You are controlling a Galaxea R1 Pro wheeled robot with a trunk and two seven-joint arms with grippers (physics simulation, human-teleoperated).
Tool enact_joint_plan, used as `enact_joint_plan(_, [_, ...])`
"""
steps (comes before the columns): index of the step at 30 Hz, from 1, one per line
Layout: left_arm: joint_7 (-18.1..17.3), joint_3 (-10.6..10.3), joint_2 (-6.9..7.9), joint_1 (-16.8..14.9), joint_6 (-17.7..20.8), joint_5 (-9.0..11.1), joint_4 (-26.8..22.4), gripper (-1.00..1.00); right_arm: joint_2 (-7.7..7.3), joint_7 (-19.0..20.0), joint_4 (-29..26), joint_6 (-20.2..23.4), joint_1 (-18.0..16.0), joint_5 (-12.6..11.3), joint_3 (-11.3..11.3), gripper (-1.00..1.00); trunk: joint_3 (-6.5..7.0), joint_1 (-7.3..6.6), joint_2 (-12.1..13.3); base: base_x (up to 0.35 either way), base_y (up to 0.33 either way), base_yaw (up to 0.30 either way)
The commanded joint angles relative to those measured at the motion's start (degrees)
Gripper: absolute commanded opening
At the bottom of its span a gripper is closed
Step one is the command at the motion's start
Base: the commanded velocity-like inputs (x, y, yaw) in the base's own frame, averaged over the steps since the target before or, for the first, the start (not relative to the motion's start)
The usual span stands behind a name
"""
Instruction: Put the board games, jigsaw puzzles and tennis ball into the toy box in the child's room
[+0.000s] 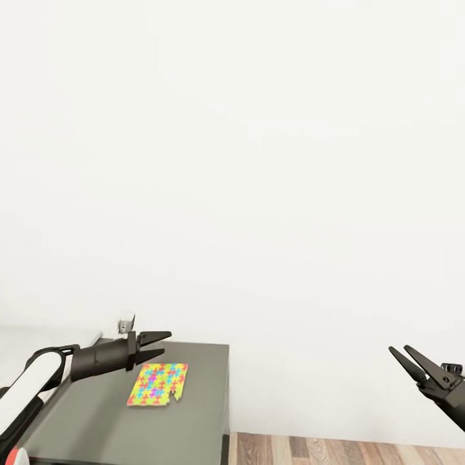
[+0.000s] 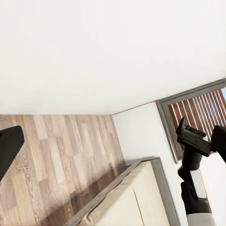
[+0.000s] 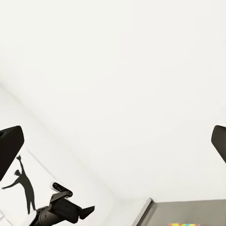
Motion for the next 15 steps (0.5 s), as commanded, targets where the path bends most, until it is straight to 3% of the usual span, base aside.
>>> enact_joint_plan(1, [-0.59, -0.06, 0.04, -0.03, 0.03, -0.47, 0.05, 1.0, 0.0, 0.02, 0.02, 0.38, -0.02, -0.22, -0.02, 1.0, -0.05, 0.04, -0.04, 0.197, 0.114, 0.0])
enact_joint_plan(6, [-0.59, -0.06, 0.04, -0.03, 0.01, -0.47, 0.04, 1.0, -0.01, 0.02, 0.08, 0.38, -0.02, -0.22, -0.02, 1.0, -0.19, 0.04, -0.04, 0.083, 0.041, -0.01])
enact_joint_plan(15, [-0.59, -0.06, 0.04, -0.03, 0.0, -0.47, 0.03, 1.0, -0.01, -0.03, 0.09, 0.38, -0.02, -0.22, 0.04, 1.0, -0.23, 0.04, -0.04, 0.027, 0.049, -0.132])
